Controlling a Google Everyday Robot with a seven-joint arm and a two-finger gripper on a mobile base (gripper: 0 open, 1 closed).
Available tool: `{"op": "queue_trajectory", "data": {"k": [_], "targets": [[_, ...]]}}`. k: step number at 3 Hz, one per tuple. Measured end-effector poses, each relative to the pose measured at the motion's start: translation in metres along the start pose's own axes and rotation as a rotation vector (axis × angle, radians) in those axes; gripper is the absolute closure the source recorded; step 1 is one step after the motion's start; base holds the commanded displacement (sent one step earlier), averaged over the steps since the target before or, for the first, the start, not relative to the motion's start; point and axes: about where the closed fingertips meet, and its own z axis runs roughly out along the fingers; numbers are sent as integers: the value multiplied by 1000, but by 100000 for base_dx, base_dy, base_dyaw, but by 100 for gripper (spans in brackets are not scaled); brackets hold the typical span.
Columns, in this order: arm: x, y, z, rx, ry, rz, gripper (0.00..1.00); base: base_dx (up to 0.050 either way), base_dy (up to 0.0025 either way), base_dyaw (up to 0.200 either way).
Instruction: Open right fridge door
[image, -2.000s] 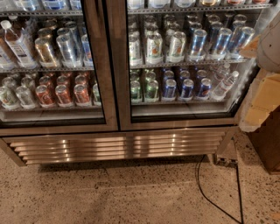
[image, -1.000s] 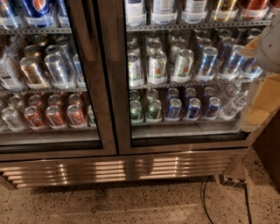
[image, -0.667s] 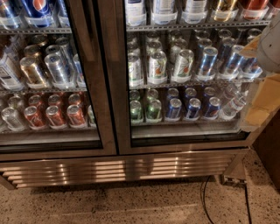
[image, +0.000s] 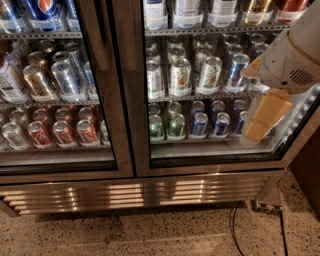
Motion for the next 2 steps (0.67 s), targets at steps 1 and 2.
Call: {"op": "queue_trajectory", "data": {"k": [1, 2], "targets": [[-31, -8, 46, -96, -250, -75, 0, 0, 0, 0], [-42, -13, 83, -123, -567, -106, 0, 0, 0, 0]]}}
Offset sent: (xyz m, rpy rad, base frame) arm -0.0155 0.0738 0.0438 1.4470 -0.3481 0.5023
